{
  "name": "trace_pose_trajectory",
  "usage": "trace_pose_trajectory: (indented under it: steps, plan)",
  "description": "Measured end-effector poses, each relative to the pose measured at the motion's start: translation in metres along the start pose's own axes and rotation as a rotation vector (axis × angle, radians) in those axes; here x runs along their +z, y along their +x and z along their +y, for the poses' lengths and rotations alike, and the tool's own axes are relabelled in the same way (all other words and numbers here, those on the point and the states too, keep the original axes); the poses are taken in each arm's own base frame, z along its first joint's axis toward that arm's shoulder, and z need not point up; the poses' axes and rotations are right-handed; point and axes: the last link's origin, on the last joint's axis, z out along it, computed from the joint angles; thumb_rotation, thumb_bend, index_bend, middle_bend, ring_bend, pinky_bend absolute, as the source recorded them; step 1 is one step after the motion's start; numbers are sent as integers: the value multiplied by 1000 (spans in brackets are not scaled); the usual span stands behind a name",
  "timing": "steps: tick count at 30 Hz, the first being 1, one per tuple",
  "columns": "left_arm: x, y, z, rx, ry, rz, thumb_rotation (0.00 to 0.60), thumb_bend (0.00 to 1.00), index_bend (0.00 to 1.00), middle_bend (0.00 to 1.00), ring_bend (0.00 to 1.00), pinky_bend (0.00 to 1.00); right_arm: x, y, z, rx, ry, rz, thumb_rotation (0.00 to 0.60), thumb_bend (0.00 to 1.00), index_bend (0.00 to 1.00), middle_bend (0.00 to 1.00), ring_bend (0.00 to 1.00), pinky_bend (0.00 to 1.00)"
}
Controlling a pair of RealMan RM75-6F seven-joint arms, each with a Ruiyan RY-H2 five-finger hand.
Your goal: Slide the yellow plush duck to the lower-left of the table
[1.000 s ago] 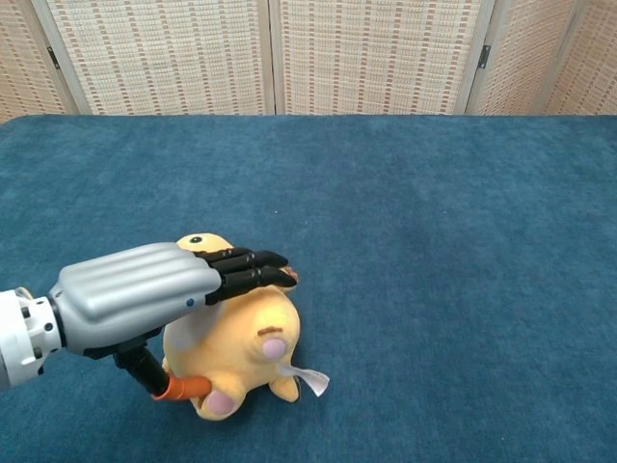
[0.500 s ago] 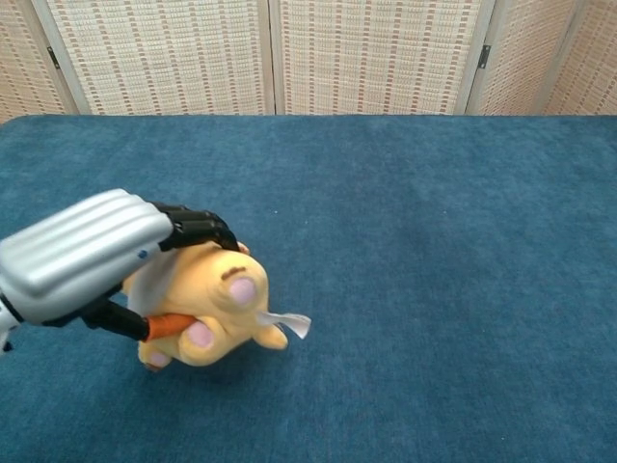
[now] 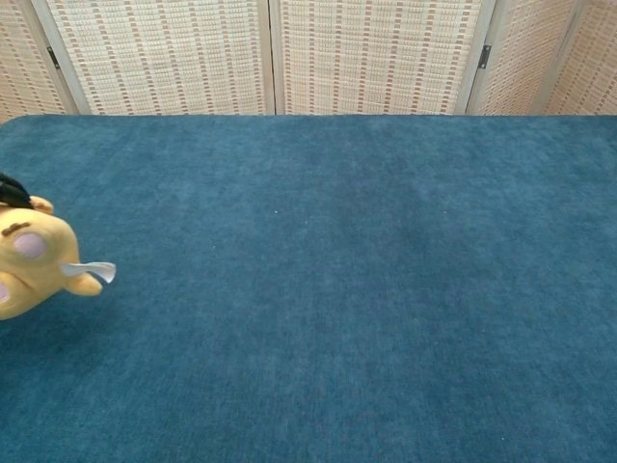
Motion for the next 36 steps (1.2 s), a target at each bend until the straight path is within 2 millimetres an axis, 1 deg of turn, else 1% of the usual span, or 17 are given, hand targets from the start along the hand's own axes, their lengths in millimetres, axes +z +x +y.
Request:
trace_pose_trajectory:
  steps: [2,4,6,8,9,10,11,12,14,15,18,24,27,30,32,34,36]
  plan:
    - [-8,-7,-8,-32,20,-20,600,670,706,789,667,991,1,-2,-1,-2,-2,-2,600,39,0,0,0,0]
    - [-13,-16,-12,-77,34,-33,600,624,679,760,650,945,2,-4,-2,-3,-3,-10,600,39,0,0,0,0]
    - [-15,-24,-12,-105,38,-46,600,521,578,687,592,809,3,-7,-4,-3,2,-21,600,40,0,0,0,0]
    - [-16,-32,-13,-106,36,-71,600,482,489,632,546,735,3,-8,-5,-1,8,-26,600,40,0,0,0,0]
    - [-16,-35,-13,-107,35,-86,600,445,342,530,460,638,2,-8,-5,-1,8,-26,600,40,0,0,0,0]
    - [-16,-39,-13,-113,34,-109,600,424,243,452,392,580,2,-7,-5,-1,7,-24,600,40,0,0,0,0]
    - [-16,-43,-13,-124,35,-130,600,385,94,288,251,469,2,-7,-5,0,5,-22,600,40,0,0,0,0]
    - [-17,-46,-13,-137,35,-154,600,349,25,156,137,386,1,-6,-4,0,2,-19,600,39,0,0,0,0]
    - [-17,-53,-14,-165,41,-217,600,295,0,21,20,266,1,-6,-3,-1,-3,-18,600,39,0,0,0,0]
    - [-18,-54,-15,-177,45,-241,600,271,0,0,0,222,0,-5,-3,0,-3,-18,600,39,0,0,0,0]
    - [-19,-54,-15,-216,56,-273,600,249,0,0,0,163,0,-5,-3,0,-3,-17,600,47,0,0,0,0]
    - [-24,-27,-11,-312,67,-221,600,230,0,0,0,125,-2,-3,-4,6,1,-14,600,54,0,0,0,0]
    - [-31,-6,-11,-353,79,-186,600,230,0,0,0,120,-4,0,-3,6,-1,-6,600,54,0,0,0,0]
    - [-42,18,-15,-383,109,-119,600,231,0,0,0,120,-5,3,-1,1,-15,5,600,54,0,0,0,0]
    - [-55,37,-21,-398,150,-64,600,230,0,0,0,120,-6,5,1,-9,-29,14,600,54,0,0,0,0]
    - [-74,57,-30,-408,218,-13,600,236,0,0,0,120,-7,7,3,-30,-50,26,600,63,0,0,0,0]
    - [-92,68,-39,-405,296,14,600,253,0,0,0,118,-8,9,5,-63,-78,40,600,79,0,0,0,0]
